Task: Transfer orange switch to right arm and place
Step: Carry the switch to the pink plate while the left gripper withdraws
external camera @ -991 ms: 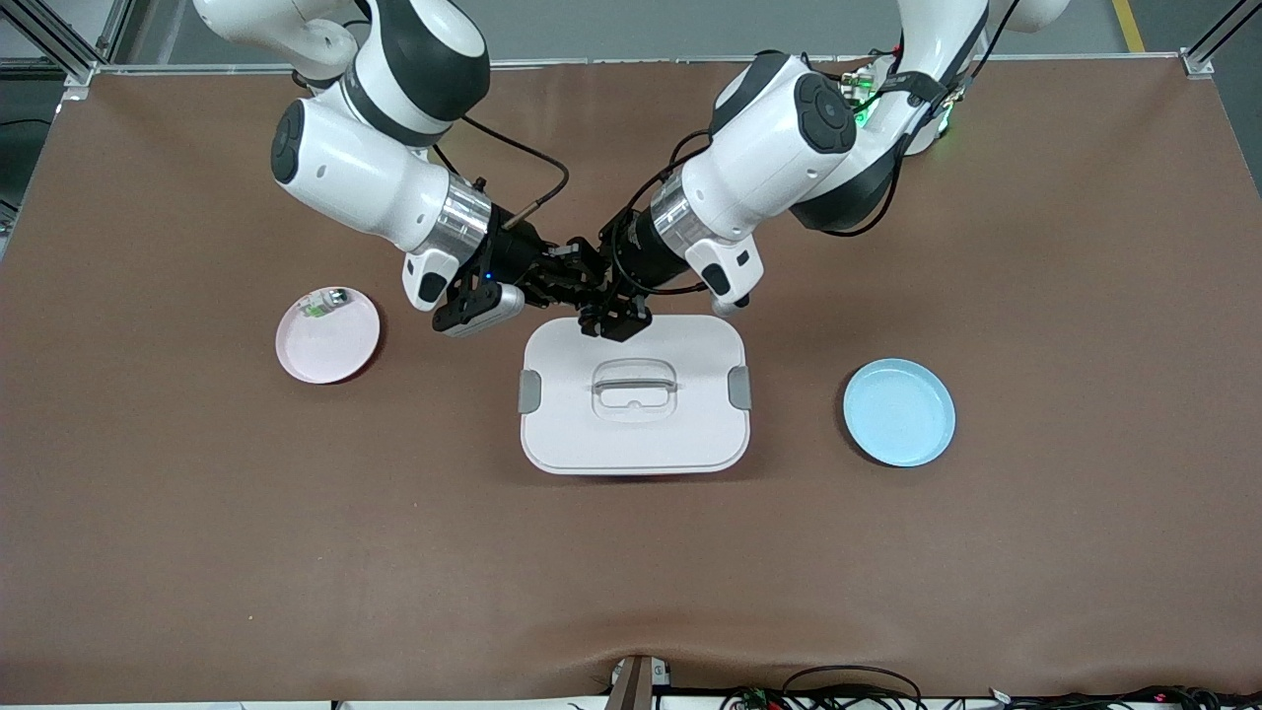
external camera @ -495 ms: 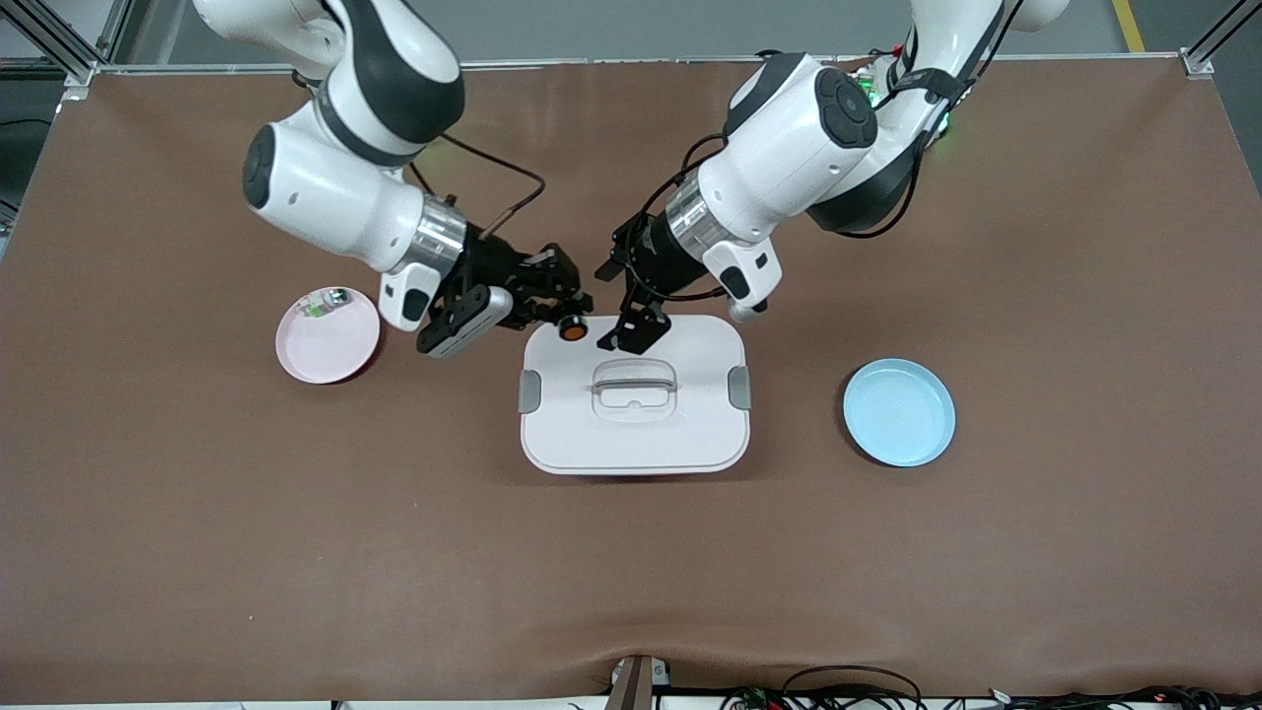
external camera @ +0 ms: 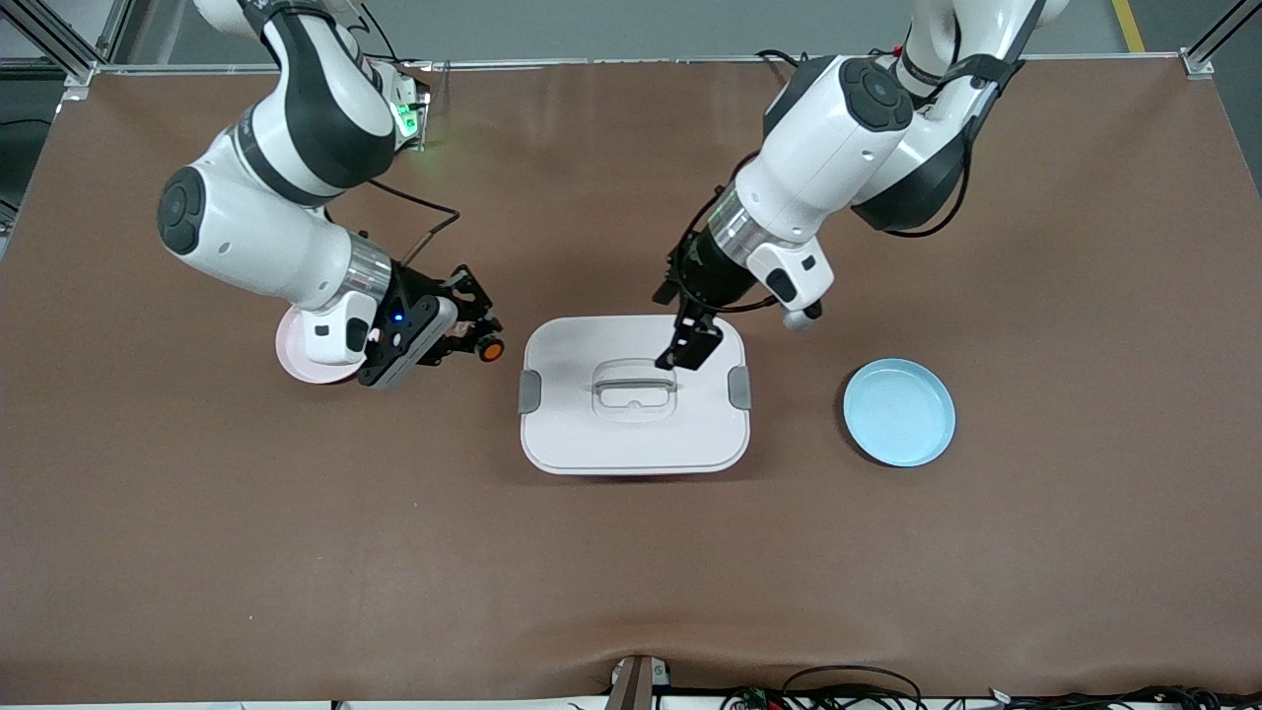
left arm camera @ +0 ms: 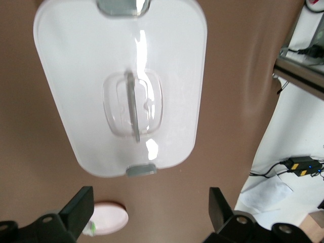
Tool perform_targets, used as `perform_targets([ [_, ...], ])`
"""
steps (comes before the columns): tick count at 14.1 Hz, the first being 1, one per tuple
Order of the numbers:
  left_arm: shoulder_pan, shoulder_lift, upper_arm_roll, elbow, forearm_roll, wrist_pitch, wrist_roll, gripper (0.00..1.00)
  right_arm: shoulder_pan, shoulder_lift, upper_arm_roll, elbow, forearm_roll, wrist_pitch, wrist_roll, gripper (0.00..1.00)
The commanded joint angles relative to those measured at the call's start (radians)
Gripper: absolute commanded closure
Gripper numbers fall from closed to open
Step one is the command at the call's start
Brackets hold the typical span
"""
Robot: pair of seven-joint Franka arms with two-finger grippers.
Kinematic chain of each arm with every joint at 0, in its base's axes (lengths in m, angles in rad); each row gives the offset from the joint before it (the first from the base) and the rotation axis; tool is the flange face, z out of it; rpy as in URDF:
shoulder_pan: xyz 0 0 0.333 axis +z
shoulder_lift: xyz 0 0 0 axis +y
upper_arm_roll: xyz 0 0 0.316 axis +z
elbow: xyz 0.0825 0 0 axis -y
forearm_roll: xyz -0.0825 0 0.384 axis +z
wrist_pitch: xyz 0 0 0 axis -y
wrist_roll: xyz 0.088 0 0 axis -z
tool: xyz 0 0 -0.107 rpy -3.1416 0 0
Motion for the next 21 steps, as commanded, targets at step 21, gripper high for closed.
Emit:
perform_targets([
  [21, 0.582, -0.280, 0.000, -0.140, 0.204, -0.582, 1.738, 0.00, -0.186, -0.203, 0.011, -0.599, -0.479, 0.404, -0.542, 1.00],
])
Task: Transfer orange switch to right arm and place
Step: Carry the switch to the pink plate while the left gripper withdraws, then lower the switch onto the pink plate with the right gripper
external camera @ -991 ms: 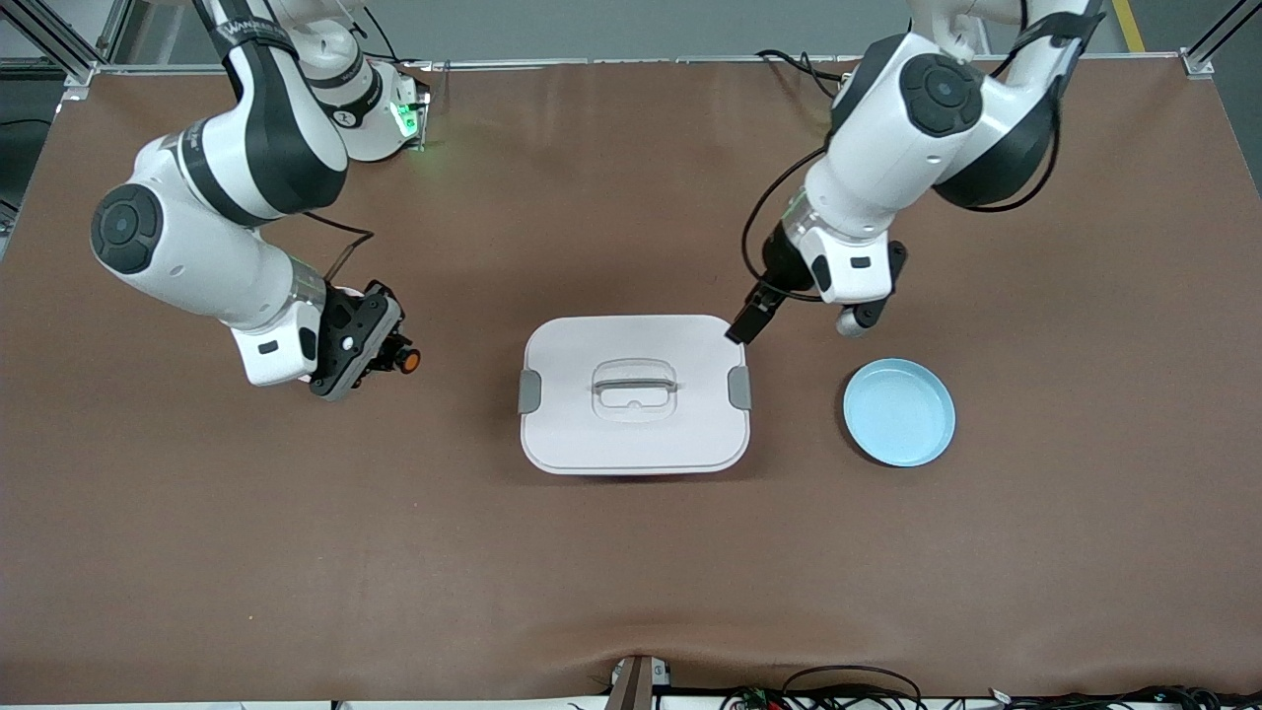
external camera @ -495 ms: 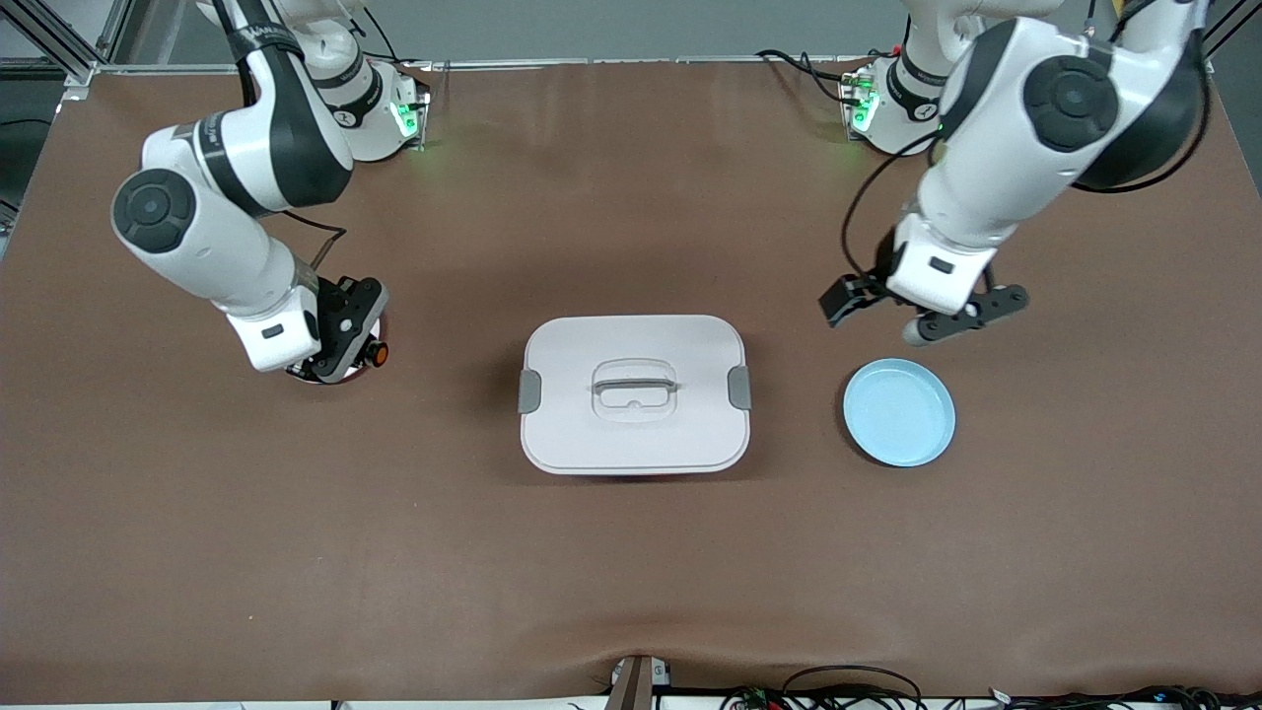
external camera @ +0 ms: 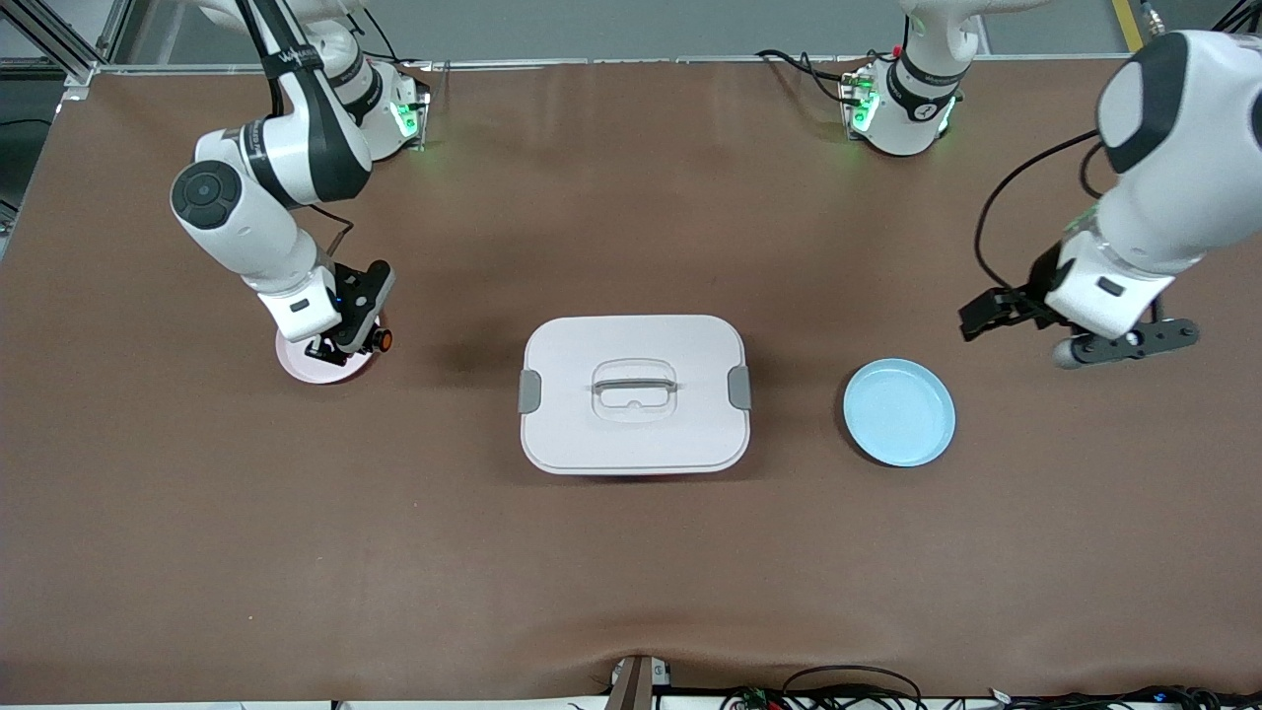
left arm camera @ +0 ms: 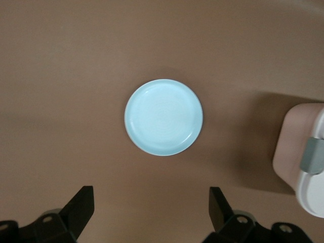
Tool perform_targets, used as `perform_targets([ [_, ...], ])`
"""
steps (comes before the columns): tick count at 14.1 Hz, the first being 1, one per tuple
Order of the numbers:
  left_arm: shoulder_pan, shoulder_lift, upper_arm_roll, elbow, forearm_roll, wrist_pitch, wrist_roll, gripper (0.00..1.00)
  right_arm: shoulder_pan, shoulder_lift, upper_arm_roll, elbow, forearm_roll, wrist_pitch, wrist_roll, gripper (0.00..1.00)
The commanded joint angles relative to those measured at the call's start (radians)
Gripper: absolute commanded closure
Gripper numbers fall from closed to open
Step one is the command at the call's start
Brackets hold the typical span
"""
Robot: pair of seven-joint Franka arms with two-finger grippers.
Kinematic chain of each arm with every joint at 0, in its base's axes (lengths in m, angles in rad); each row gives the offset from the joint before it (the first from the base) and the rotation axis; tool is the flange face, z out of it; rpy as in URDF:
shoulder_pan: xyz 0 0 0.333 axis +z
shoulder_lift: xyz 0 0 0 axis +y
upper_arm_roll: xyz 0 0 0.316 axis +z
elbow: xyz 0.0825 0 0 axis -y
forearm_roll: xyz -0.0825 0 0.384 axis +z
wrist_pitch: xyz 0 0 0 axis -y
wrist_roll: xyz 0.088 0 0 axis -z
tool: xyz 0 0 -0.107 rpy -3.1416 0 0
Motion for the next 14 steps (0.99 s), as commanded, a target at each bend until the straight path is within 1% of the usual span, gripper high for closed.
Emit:
perform_targets([
  [1, 0.069, -0.068, -0.009, -0.028, 0.001, -0.037, 0.079, 0.00, -0.064, -0.039, 0.014, -0.112, -0.013, 0.112, -0.071, 1.00],
  [3, 0.112, -0.080, -0.009, -0.035, 0.001, -0.037, 0.142, 0.00, -0.093, -0.036, 0.016, -0.201, -0.013, 0.251, -0.116, 1.00],
  [5, 0.126, -0.106, -0.009, -0.062, 0.001, -0.026, 0.156, 0.00, -0.107, -0.031, 0.014, -0.270, -0.013, 0.353, -0.142, 1.00],
  [7, 0.130, -0.129, -0.009, -0.081, 0.001, -0.019, 0.158, 0.00, -0.112, -0.010, 0.014, -0.280, -0.016, 0.362, -0.209, 1.00],
  [8, 0.130, -0.137, -0.009, -0.090, 0.001, -0.015, 0.158, 0.00, -0.133, 0.005, 0.014, -0.280, -0.018, 0.364, -0.214, 1.00],
  [14, 0.128, -0.135, -0.009, -0.087, 0.001, -0.008, 0.158, 0.00, -0.216, 0.041, 0.014, -0.281, -0.018, 0.373, -0.308, 1.00],
])
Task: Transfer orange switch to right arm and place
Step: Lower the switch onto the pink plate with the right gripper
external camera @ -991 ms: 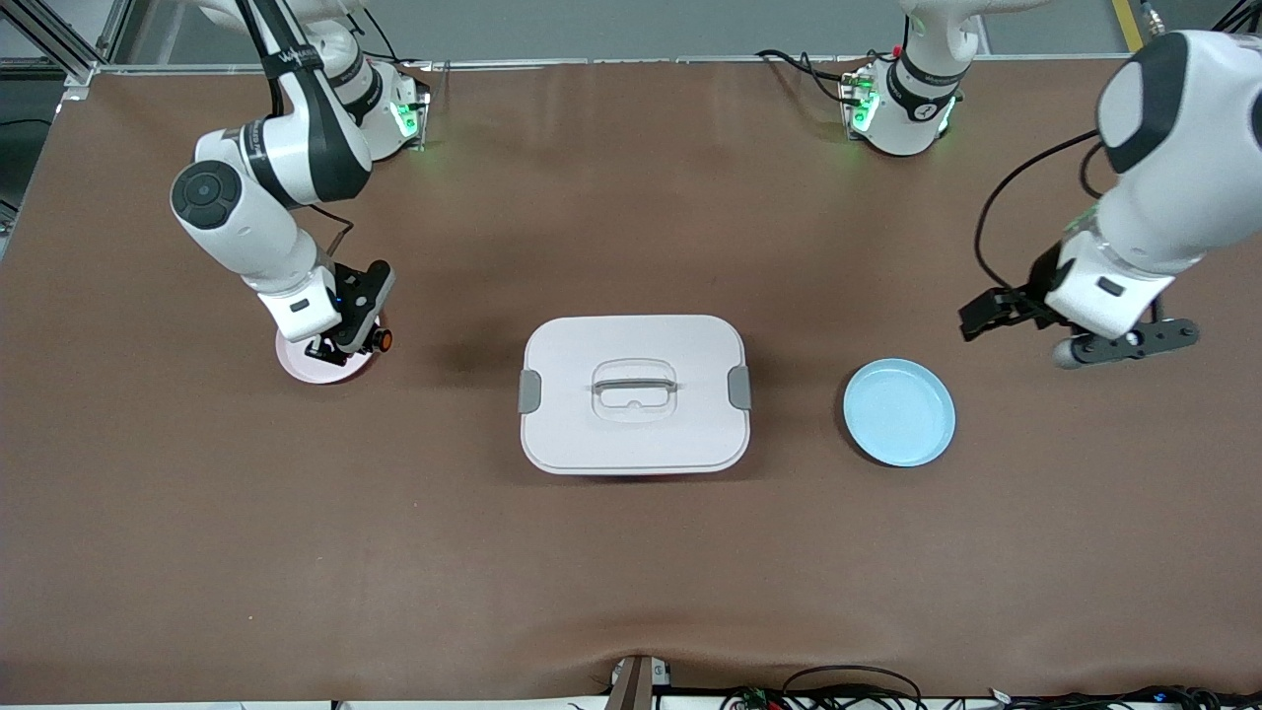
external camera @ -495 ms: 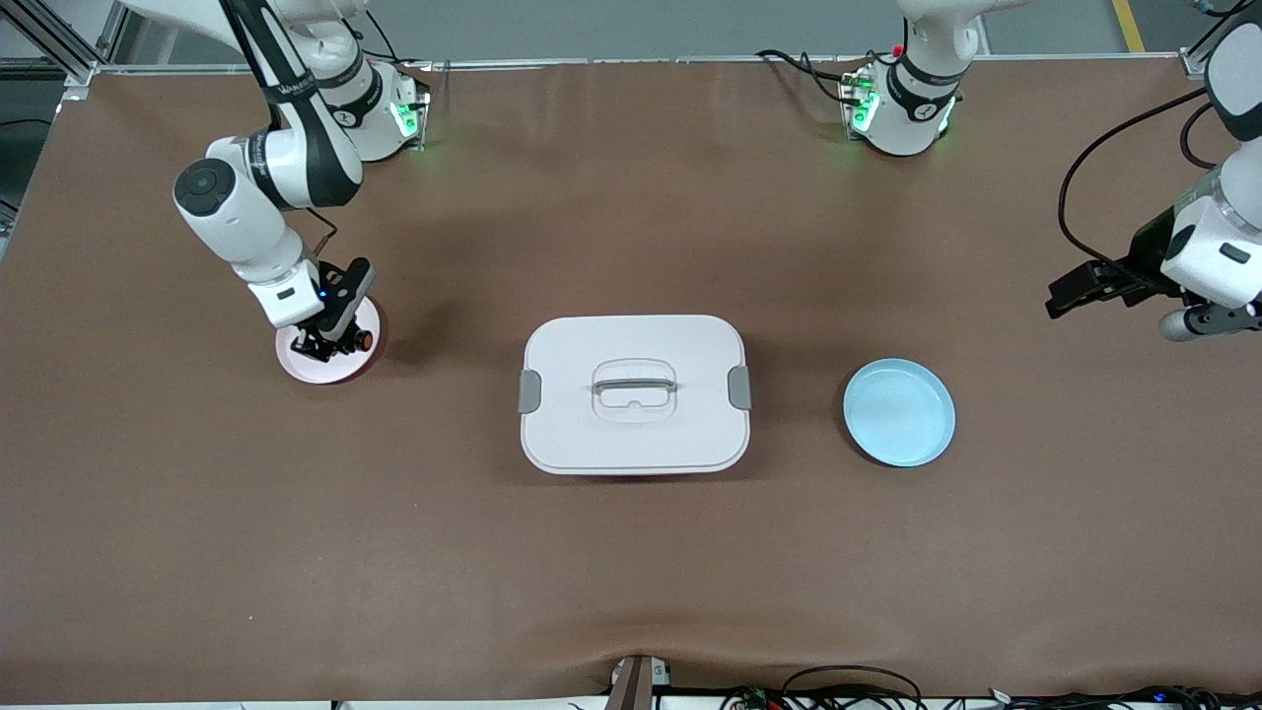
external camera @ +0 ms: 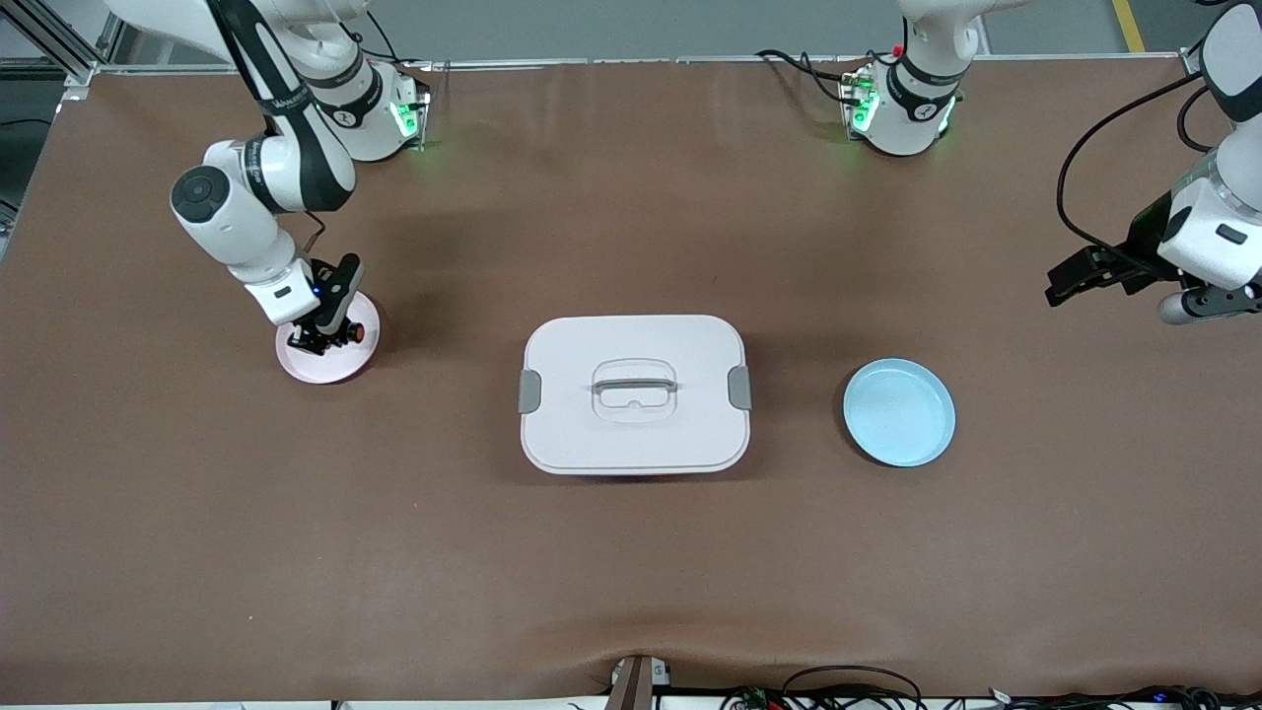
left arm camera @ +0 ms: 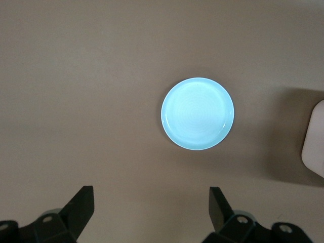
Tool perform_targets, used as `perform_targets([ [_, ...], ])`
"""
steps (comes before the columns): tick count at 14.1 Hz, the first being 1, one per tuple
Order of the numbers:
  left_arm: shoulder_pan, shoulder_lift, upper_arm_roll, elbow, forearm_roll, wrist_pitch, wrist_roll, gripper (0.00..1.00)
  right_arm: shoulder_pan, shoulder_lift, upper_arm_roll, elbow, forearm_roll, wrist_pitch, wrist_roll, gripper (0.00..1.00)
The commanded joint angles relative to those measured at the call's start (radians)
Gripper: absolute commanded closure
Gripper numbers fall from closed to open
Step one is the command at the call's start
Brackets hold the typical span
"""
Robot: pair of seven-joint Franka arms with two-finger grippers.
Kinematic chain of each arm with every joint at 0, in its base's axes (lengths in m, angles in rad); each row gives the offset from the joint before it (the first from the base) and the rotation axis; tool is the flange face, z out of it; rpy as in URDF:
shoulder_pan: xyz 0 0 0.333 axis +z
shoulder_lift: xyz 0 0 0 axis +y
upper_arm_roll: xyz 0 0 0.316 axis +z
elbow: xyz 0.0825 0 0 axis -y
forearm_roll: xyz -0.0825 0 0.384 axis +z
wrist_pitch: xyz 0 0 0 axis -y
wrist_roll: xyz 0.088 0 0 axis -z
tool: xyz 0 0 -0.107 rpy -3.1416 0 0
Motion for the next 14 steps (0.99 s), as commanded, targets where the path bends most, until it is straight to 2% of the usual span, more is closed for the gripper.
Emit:
perform_targets([
  [1, 0.009, -0.021, -0.006, -0.022, 0.001, 0.017, 0.015, 0.00, -0.059, 0.014, 0.014, -0.014, -0.015, 0.041, -0.058, 1.00],
  [7, -0.011, -0.018, 0.011, -0.019, 0.003, 0.019, 0.015, 0.00, -0.090, 0.078, 0.016, -0.064, -0.015, 0.191, -0.089, 1.00],
  [8, -0.034, -0.018, 0.025, -0.021, 0.004, 0.017, 0.015, 0.00, -0.090, 0.089, 0.016, -0.066, -0.015, 0.202, -0.089, 1.00],
  [11, -0.143, -0.019, 0.140, -0.021, 0.007, 0.017, 0.015, 0.00, -0.088, 0.141, 0.016, -0.066, -0.015, 0.262, -0.089, 1.00],
  [14, -0.172, -0.018, 0.160, -0.021, 0.010, 0.017, 0.013, 0.00, -0.088, 0.149, 0.016, -0.066, -0.015, 0.266, -0.093, 1.00],
])
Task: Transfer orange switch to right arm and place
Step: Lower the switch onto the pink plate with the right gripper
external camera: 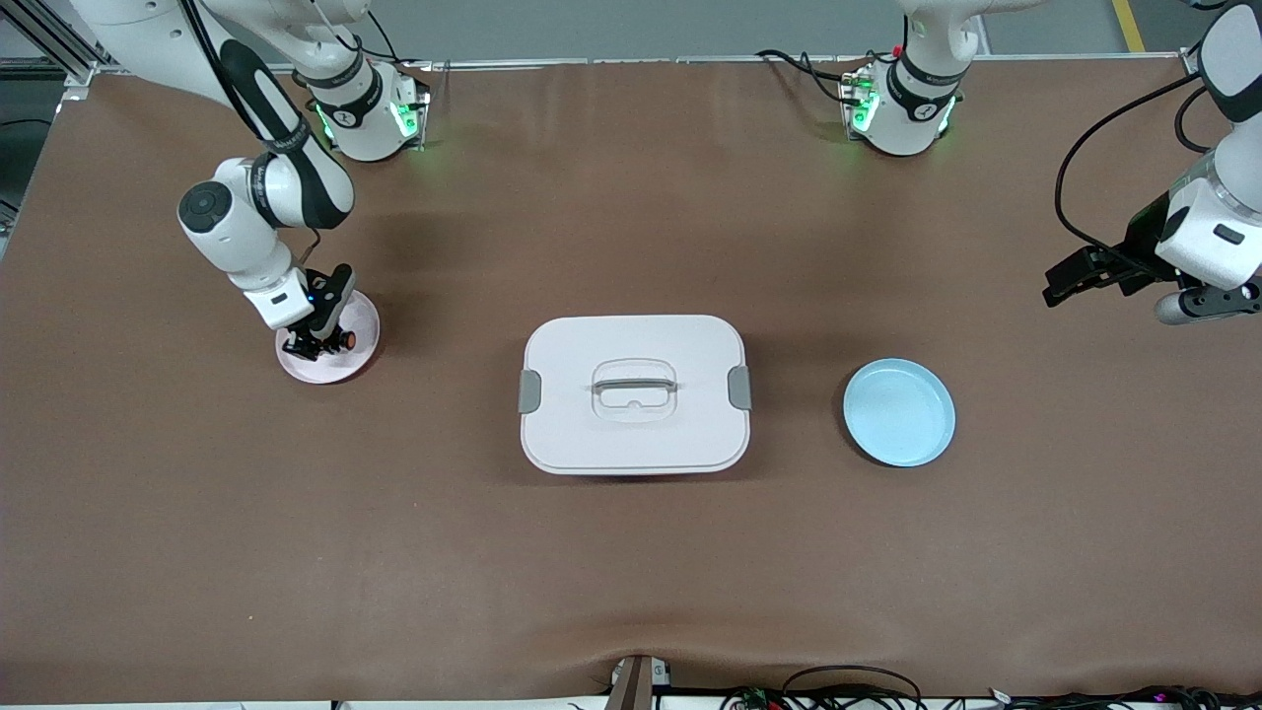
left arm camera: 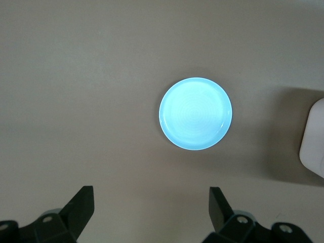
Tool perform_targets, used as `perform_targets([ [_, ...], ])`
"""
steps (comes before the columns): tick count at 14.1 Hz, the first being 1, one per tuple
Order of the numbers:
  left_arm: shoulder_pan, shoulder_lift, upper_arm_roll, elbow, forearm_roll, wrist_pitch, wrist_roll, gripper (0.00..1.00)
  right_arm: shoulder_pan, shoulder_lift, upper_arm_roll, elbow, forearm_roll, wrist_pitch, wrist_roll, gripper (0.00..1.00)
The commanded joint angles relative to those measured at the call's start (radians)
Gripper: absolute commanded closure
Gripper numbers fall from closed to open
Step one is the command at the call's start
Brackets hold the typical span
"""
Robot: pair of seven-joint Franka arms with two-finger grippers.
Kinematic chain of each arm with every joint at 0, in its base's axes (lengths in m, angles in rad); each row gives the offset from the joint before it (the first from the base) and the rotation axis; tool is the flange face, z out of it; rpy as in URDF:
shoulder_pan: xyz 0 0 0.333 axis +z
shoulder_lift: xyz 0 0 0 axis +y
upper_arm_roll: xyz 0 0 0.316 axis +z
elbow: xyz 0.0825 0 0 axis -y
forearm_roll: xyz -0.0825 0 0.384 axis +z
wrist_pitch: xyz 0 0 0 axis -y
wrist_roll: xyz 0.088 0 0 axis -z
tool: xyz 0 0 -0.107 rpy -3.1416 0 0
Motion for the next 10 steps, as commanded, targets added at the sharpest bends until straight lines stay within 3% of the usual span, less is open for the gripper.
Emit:
perform_targets([
  [1, -0.041, -0.018, 0.028, -0.016, 0.012, 0.011, 0.013, 0.00, -0.022, -0.001, 0.014, -0.011, -0.014, 0.021, -0.015, 1.00],
  [9, -0.122, -0.024, 0.108, -0.014, 0.018, 0.011, 0.013, 0.00, -0.037, 0.042, 0.014, -0.009, -0.013, 0.059, -0.014, 1.00],
  [10, -0.135, -0.027, 0.122, -0.014, 0.018, 0.010, 0.013, 0.00, -0.043, 0.042, 0.014, -0.008, -0.013, 0.055, -0.008, 0.68],
])
